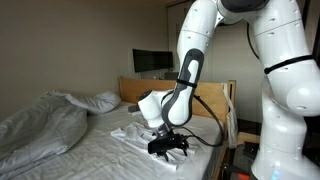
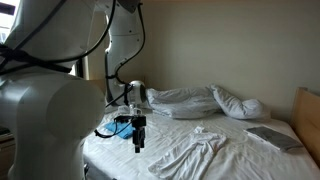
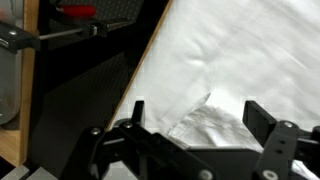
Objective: Fold the white cloth
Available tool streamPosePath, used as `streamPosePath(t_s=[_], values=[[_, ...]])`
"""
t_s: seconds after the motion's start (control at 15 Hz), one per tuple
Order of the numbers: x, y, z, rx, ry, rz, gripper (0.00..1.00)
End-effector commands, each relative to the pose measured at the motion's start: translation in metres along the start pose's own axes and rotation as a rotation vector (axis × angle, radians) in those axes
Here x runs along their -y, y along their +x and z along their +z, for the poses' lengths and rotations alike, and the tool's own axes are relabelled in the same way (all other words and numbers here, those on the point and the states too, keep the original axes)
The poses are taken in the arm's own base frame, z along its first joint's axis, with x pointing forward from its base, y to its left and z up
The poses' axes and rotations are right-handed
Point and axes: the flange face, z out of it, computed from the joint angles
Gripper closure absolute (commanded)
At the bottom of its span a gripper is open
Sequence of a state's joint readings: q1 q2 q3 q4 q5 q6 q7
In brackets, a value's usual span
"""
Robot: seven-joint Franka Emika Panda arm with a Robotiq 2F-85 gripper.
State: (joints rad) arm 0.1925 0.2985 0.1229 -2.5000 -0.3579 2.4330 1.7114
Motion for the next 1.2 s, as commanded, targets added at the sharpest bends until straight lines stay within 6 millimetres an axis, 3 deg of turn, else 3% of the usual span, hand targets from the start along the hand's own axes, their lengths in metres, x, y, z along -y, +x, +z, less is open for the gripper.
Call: streamPosePath(t_s=[0.0, 0.4, 0.87, 1.13], values=[[0.0, -0.001, -0.001, -0.001, 0.0, -0.003, 0.0], [0.001, -0.005, -0.001, -0.005, 0.0, -0.011, 0.0], [0.022, -0.041, 0.05, 0.076, 0.138, -0.01, 0.0], [0.031, -0.027, 0.071, 0.082, 0.271, 0.152, 0.0]])
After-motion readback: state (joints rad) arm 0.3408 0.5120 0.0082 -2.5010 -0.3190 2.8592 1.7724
